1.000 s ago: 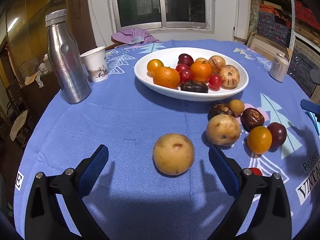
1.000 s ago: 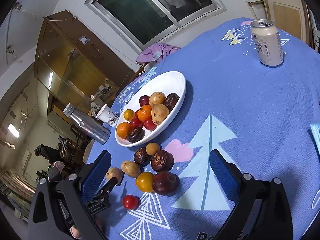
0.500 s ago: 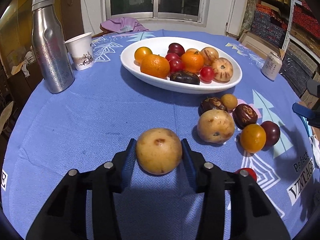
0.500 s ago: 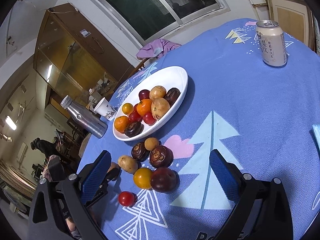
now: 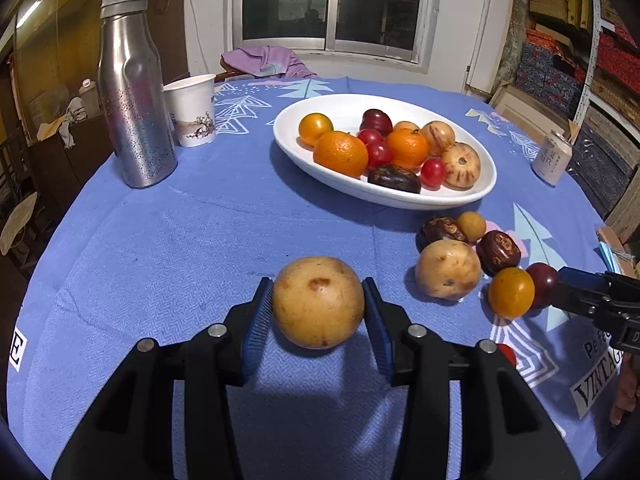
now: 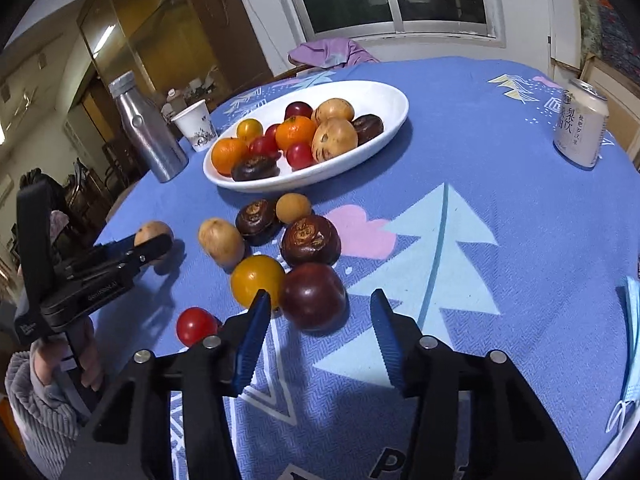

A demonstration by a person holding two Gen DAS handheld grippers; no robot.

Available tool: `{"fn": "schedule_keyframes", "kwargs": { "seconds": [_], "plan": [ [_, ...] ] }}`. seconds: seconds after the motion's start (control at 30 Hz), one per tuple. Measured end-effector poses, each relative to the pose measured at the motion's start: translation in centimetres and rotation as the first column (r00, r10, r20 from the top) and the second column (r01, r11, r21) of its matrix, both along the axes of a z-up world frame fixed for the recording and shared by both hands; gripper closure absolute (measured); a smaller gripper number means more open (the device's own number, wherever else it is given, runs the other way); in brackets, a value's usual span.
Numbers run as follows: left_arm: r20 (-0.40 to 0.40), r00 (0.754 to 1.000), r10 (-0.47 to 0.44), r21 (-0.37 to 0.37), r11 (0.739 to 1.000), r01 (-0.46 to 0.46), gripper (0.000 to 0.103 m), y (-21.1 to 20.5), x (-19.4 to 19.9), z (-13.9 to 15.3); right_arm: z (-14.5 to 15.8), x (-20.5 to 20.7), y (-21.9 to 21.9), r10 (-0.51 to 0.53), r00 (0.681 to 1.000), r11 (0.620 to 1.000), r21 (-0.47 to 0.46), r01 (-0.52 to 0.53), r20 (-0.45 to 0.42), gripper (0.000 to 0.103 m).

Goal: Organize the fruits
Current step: 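Grasp the pale round fruit with the left gripper while the right gripper grasps a dark purple plum, then carry both fruits onto the white plate, open both grippers and withdraw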

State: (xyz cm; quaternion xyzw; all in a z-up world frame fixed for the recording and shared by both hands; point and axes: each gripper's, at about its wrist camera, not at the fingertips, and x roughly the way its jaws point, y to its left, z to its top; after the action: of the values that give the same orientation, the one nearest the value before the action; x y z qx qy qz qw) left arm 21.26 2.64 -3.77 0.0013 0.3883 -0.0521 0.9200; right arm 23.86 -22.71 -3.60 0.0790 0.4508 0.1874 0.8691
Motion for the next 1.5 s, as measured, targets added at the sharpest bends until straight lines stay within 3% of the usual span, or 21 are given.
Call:
{"fn": "schedule_keyframes", "kwargs": {
  "seconds": [0.17, 0.33, 0.93, 1.07, 1.2, 1.33, 1.5],
  "plan": [
    [-0.001, 1.000, -0.004, 0.001, 1.000, 0.004, 0.059, -0.2, -0.1, 0.0, -0.9, 0.6, -0.3, -0.002, 0.999, 0.999, 0.050, 0.005, -0.048, 0.055],
    [-0.013, 1.000, -0.013, 0.012, 1.000, 0.013, 0.059, -0.5, 0.0, -0.3, -1.6, 0.9, 0.0, 0.019, 0.997, 0.995, 0.100, -0.012, -0.079, 0.065],
    [-0.054, 0.999, -0.010, -0.010, 1.000, 0.009, 0.058, -0.2, 0.5, -1.2, -2.5, 1.8, -2.1, 0.003, 0.989, 0.963, 0.265, 0.036, -0.146, 0.067],
    [-0.019, 1.000, -0.016, -0.018, 1.000, 0.015, 0.058, -0.3, 0.1, -0.4, -1.0, 1.1, -2.1, -0.019, 0.997, 0.973, 0.228, 0.035, -0.071, 0.067],
    [0.011, 1.000, -0.011, -0.081, 0.997, 0.012, 0.058, -0.1, 0.9, 1.6, 1.4, 0.7, -2.7, -0.059, 0.998, 0.974, 0.218, 0.052, 0.025, 0.067],
    [0.060, 0.998, 0.017, -0.055, 0.998, -0.014, 0.058, -0.9, 4.1, 5.2, 5.4, 2.1, -3.1, -0.092, 0.990, 0.974, 0.216, 0.066, 0.111, 0.067],
    [0.079, 0.997, 0.014, -0.121, 0.993, -0.005, 0.058, -3.0, 8.7, 7.8, 9.2, 6.8, -1.7, -0.095, 0.984, 0.970, 0.237, 0.057, 0.152, 0.067]
  ]
}}
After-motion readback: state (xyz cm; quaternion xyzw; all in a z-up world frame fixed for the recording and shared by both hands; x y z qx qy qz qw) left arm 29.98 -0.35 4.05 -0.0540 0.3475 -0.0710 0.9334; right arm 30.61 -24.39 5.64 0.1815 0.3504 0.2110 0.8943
